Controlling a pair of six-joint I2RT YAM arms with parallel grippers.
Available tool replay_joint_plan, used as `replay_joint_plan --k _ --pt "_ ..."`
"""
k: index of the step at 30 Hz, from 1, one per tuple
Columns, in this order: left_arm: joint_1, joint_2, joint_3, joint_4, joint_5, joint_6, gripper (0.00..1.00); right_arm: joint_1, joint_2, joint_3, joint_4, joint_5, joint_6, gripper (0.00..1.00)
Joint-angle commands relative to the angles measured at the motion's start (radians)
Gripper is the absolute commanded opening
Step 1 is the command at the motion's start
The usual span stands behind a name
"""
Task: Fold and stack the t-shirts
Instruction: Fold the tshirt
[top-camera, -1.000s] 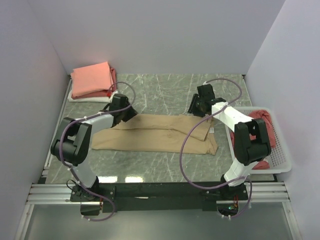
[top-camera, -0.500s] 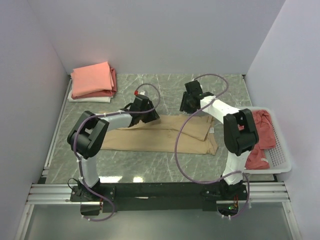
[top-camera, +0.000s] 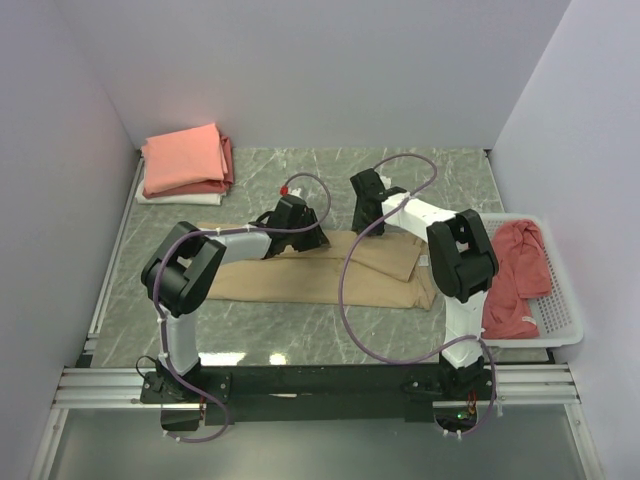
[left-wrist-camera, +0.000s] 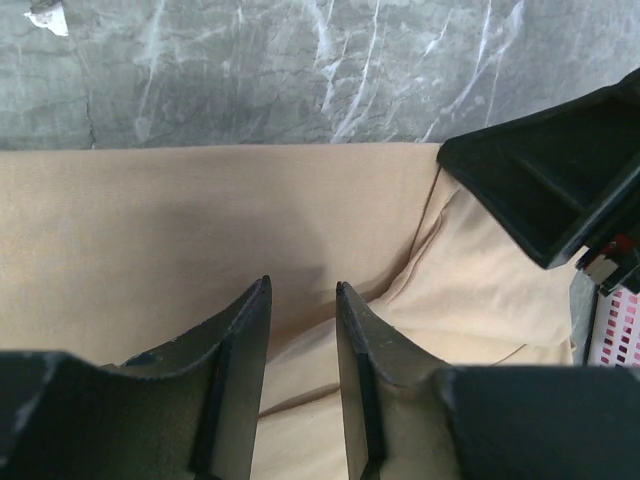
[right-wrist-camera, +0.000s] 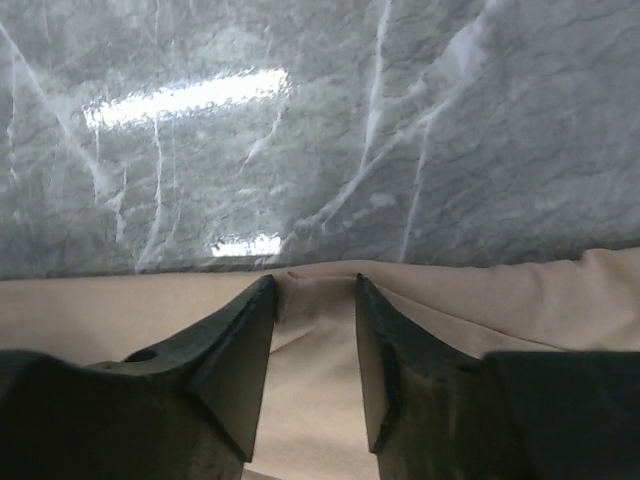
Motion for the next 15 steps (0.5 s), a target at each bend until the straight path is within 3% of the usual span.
replay_joint_plan --k 1,8,15 --pt "-0.006 -0.023 -0.015 0.049 0.027 0.007 0.37 0.01 -0.007 0.033 -0.008 0.068 0.034 0.43" --pt "-0.01 -0.026 -0.033 0.075 0.056 0.002 0.37 0.009 -0.084 -0.025 0.031 0.052 0.061 0.12" --pt "-0.013 -0.036 -0.05 0.101 0.076 -0.001 0.37 0.016 -0.182 -0.088 0.04 0.032 0.079 0.04"
